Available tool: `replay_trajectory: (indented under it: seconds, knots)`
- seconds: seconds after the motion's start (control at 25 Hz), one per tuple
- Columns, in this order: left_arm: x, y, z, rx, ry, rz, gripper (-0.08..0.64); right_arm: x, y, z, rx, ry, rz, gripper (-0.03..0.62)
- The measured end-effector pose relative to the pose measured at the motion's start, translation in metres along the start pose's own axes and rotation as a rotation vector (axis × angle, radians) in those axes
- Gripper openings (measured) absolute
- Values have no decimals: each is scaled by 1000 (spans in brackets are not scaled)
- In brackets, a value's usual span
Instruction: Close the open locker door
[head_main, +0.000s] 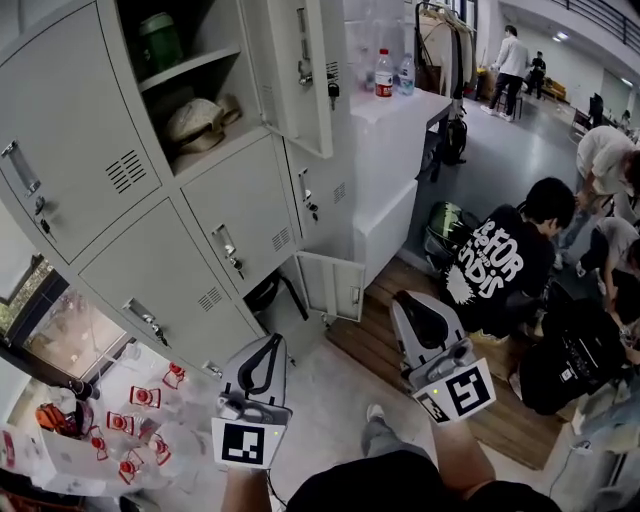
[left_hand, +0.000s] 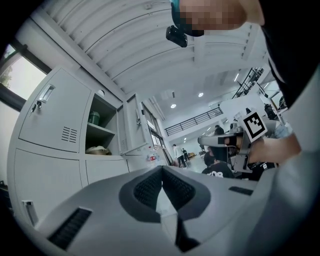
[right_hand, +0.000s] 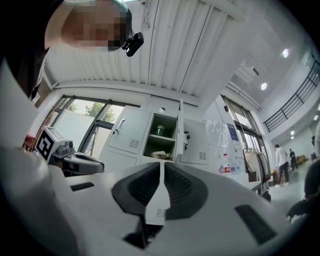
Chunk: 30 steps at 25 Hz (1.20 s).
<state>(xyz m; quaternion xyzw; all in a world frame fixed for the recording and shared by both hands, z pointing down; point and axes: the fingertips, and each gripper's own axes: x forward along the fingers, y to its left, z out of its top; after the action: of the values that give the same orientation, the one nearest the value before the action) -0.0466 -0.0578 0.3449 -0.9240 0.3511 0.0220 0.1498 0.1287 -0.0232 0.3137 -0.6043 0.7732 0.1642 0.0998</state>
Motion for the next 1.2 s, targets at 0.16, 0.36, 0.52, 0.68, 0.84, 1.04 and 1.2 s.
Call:
replay_trajectory:
  seconds: [0.16, 0.36, 0.52, 0.68, 0.84, 1.04, 1.2]
  knots:
    - [44, 11, -10, 3, 11, 30, 22, 32, -33, -17, 11, -8, 29, 44]
    - [97, 26, -20, 15, 33, 78, 22, 79, -70, -34, 26, -24, 91, 44]
    - [125, 37, -22, 37, 57, 137, 22, 116, -89, -36, 40, -64, 173, 46]
    - [138, 52, -23, 56, 71, 211, 21, 153, -96, -32, 50, -122, 261, 46]
    - [139, 70, -23, 73, 84, 296, 23, 187, -93, -29, 55, -168, 338, 48]
    - [128, 90, -23, 82, 101, 356, 22, 216, -82, -23, 64, -210, 376, 114]
    - [116, 108, -22, 98, 110, 365, 22, 231, -75, -17, 71, -249, 356, 114]
